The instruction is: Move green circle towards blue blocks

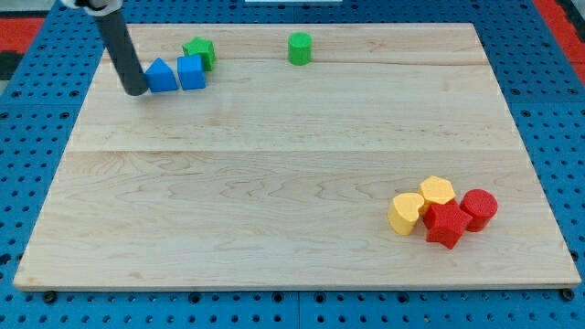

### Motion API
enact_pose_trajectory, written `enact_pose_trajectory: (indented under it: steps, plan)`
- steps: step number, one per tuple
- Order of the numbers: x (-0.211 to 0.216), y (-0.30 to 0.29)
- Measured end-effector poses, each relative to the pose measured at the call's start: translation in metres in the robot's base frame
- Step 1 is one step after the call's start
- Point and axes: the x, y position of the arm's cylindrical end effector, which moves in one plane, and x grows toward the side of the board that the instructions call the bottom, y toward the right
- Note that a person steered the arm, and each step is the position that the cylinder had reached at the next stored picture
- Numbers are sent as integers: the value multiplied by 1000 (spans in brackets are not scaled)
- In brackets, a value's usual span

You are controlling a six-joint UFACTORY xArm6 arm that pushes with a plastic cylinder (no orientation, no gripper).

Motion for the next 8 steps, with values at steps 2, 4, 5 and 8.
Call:
enact_pose_trajectory:
  steps: [2,4,5,8]
  plan:
    - [15,19]
    - [34,116]
    - [7,221]
    - [-101,214]
